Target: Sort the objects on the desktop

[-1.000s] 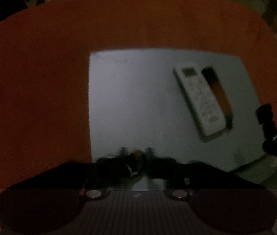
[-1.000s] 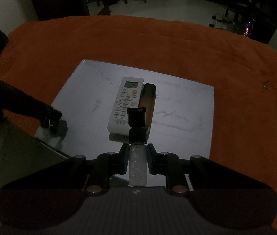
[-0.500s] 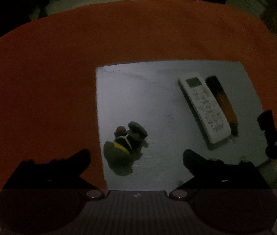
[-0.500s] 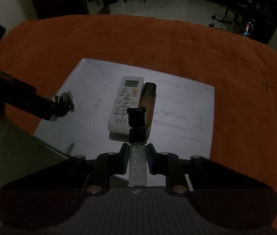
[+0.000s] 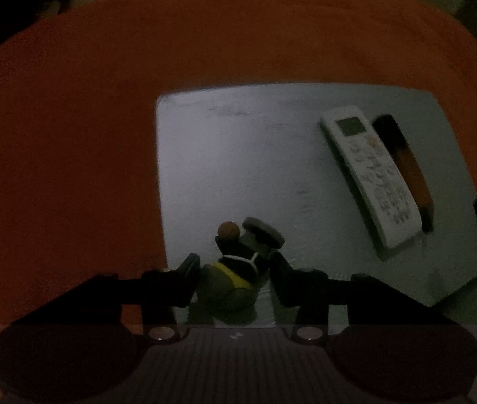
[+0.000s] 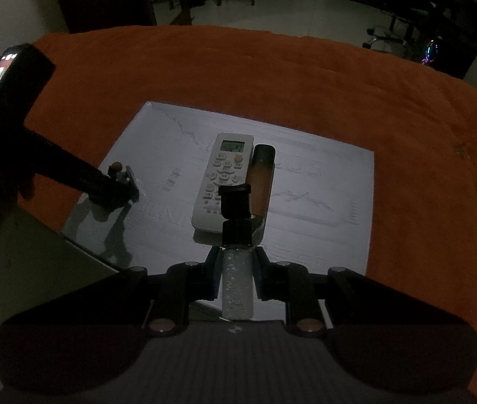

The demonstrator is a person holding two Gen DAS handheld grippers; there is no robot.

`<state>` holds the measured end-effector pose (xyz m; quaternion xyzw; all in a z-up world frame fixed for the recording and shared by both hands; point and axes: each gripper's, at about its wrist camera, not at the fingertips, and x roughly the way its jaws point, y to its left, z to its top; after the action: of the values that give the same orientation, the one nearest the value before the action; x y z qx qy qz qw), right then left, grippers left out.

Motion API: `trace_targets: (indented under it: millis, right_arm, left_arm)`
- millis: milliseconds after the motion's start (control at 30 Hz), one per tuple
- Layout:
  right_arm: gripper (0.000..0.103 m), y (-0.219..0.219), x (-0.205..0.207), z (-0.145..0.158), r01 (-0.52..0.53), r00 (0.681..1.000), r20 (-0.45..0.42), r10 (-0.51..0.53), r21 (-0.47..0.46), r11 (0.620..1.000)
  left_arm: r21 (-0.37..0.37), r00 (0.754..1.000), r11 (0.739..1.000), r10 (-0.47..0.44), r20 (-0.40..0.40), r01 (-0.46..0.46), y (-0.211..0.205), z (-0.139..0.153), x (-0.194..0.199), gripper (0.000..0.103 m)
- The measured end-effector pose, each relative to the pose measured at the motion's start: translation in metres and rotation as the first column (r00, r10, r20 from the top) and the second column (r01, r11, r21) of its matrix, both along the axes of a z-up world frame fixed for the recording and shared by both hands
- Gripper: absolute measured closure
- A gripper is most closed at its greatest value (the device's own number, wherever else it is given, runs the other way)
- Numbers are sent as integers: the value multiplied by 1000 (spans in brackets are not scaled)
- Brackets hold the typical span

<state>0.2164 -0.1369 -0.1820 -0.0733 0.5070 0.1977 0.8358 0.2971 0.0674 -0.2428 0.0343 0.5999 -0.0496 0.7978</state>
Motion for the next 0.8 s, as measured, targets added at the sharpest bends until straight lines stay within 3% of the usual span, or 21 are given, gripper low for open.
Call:
trace_targets:
  millis: [167, 300, 433, 600, 667, 733, 767, 800]
  right_arm:
    - [81, -6, -1, 5, 8, 1000, 6, -8, 17, 1000]
    - [81, -11, -1, 10, 23, 1000, 9, -23, 34, 999]
    - [81, -14, -2, 16, 29, 999, 17, -30, 47, 998]
    - [81, -14, -2, 16, 32, 999, 12, -33, 51, 998]
    - [81, -13, -1, 16, 32, 999, 10, -32, 50, 998]
    - [81, -13, -1, 17, 35, 999, 6, -36, 51, 998]
    - [81, -13, -1, 18, 37, 999, 4, -37, 52, 998]
    - [81, -13, 0, 18, 38, 999, 2, -38, 54, 998]
  left_arm:
    - [-83, 999, 996, 34, 43, -31, 6, 17, -7, 70]
    - [-154, 997, 988, 36, 70, -24, 10, 42, -7, 96]
    - [-180, 994, 984, 34, 103, -15, 17, 50, -2, 96]
    - [-125, 997, 992, 31, 74, -21, 12, 39, -2, 95]
    - [-116, 997, 993, 36, 74, -28, 11, 42, -5, 84]
    - [-86, 995, 996, 42, 95, -34, 9, 43, -4, 17]
    - [-65, 993, 997, 45, 110, -38, 7, 43, -3, 8]
    - [-56, 992, 998, 41, 118, -34, 5, 43, -2, 7]
